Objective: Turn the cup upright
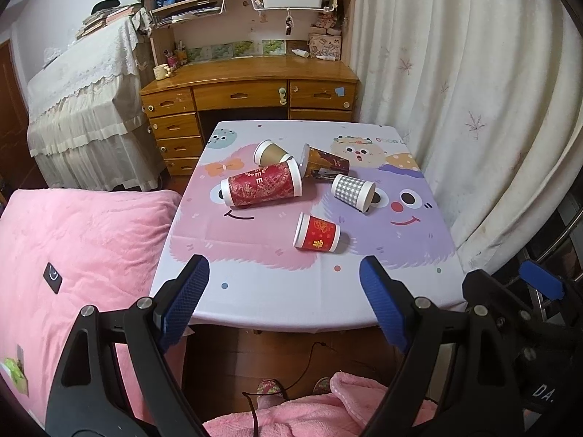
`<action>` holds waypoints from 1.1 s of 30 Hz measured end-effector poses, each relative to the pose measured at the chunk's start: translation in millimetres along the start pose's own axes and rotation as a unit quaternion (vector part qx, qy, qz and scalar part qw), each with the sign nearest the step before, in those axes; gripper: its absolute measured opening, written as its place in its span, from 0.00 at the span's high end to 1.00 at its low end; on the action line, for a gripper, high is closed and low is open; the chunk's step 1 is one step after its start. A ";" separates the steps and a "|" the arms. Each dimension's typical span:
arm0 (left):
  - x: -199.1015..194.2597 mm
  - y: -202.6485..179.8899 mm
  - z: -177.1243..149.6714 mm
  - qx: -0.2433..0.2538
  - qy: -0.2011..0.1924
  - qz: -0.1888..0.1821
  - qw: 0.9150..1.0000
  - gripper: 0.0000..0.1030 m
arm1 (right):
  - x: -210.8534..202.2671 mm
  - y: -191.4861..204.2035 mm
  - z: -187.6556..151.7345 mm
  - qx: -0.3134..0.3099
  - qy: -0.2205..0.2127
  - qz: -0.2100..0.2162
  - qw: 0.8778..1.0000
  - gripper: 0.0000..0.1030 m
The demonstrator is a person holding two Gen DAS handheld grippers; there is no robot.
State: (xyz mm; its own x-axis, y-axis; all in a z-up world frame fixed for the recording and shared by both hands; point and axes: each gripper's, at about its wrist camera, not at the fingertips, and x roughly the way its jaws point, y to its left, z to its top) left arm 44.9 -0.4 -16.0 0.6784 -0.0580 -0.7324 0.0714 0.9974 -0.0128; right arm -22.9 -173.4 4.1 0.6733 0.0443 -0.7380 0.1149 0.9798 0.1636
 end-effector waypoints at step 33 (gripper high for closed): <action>38.6 -27.9 43.1 -0.033 0.005 -0.012 0.999 0.20 | 13.4 -58.7 51.7 0.015 -0.031 -0.029 0.999 0.01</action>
State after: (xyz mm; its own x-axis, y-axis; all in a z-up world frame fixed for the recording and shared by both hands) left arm 100.6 -32.4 -14.5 0.6693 -0.0813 -0.7386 0.0391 0.9965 -0.0743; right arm 17.1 -240.3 18.5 0.7091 -0.0256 -0.7047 0.1766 0.9740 0.1423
